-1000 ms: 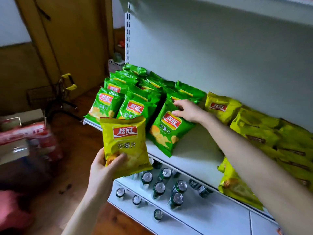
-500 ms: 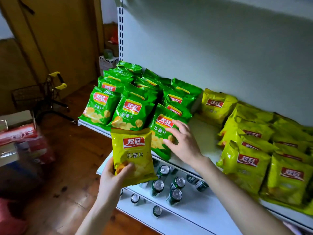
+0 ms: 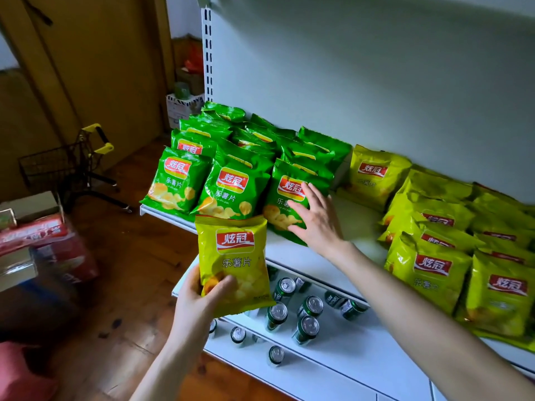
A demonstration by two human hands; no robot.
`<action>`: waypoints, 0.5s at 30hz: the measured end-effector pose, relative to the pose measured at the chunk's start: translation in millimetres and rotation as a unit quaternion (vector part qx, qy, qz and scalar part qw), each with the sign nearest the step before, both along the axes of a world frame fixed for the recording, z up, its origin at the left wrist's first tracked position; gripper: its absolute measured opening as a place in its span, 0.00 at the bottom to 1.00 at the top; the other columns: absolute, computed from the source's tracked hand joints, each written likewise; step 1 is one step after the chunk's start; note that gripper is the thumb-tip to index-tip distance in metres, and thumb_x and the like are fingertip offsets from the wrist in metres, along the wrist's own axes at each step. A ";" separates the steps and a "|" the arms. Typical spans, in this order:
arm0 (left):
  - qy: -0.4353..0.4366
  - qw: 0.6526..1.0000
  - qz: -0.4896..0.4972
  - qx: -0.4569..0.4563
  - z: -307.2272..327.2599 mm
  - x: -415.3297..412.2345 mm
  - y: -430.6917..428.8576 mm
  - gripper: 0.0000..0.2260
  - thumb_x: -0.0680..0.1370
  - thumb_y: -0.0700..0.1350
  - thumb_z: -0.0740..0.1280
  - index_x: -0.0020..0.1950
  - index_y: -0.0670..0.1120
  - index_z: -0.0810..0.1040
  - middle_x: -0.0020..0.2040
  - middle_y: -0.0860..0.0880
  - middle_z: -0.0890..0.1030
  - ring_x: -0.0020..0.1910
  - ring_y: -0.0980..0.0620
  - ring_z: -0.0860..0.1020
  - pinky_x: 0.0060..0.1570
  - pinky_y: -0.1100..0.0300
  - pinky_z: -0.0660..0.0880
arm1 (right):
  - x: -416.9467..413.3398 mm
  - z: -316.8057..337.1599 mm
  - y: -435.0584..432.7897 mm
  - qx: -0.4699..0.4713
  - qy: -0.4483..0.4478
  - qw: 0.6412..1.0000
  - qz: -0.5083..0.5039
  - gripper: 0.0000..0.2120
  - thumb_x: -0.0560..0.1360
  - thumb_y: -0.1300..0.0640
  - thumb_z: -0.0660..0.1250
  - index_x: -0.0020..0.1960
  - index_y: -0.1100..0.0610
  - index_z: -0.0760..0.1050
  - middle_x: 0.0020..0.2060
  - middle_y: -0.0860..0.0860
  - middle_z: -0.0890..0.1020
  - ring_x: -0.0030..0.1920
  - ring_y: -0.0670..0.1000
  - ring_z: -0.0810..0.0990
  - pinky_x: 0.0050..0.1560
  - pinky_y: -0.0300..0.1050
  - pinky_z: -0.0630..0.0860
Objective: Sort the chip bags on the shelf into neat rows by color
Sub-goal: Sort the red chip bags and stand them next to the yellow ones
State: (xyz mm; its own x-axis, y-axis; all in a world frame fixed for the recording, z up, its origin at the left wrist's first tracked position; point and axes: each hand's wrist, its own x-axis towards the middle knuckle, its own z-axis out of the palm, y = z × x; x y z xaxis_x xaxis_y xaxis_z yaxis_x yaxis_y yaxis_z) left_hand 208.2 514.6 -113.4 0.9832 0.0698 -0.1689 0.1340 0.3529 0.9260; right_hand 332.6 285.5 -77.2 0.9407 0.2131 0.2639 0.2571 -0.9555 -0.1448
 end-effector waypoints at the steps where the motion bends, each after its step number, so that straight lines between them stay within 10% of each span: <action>1: -0.002 1.000 -0.007 -0.010 3.0 1.3 -2.2 0.25 0.61 0.47 0.77 0.55 0.47 0.76 0.46 0.46 0.84 0.46 0.45 0.83 0.40 0.54 0.80 | -1.2 2.7 -1.5 0.009 0.005 1.000 0.003 0.25 0.71 0.54 0.71 0.67 0.53 0.71 0.75 0.57 0.53 0.75 0.55 0.49 0.72 0.57 0.43; 4: 0.000 0.998 -0.032 -0.057 15.3 5.7 -10.4 0.22 0.66 0.40 0.77 0.56 0.46 0.74 0.44 0.46 0.84 0.42 0.50 0.83 0.35 0.59 0.79 | -10.2 20.0 -7.5 0.099 0.017 0.995 0.005 0.25 0.71 0.54 0.71 0.67 0.55 0.71 0.74 0.57 0.56 0.74 0.55 0.53 0.71 0.46 0.49; 9: 0.005 0.988 -0.115 -0.103 29.9 16.5 -30.2 0.43 0.47 0.60 0.82 0.58 0.46 0.76 0.49 0.44 0.84 0.44 0.48 0.83 0.35 0.58 0.79 | -31.3 67.5 -18.2 0.330 0.033 0.943 -0.007 0.15 0.73 0.60 0.69 0.58 0.64 0.76 0.53 0.55 0.78 0.54 0.49 0.75 0.61 0.50 0.72; 15: -0.033 0.971 -0.217 -0.096 47.4 31.7 -78.3 0.30 0.56 0.52 0.82 0.55 0.49 0.78 0.45 0.49 0.85 0.42 0.53 0.83 0.36 0.61 0.79 | -59.0 107.1 -45.7 0.284 0.193 0.939 0.026 0.12 0.72 0.62 0.69 0.54 0.65 0.77 0.46 0.52 0.80 0.43 0.38 0.76 0.45 0.29 0.72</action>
State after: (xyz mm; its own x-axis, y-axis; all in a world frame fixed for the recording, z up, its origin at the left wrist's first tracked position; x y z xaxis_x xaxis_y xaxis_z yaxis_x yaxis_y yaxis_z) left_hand 239.9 436.3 -66.0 0.9222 -0.3795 -0.0737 0.2514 0.4437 0.8602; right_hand 273.6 239.8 29.9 0.9819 0.1889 -0.0091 0.1248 -0.6831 -0.7196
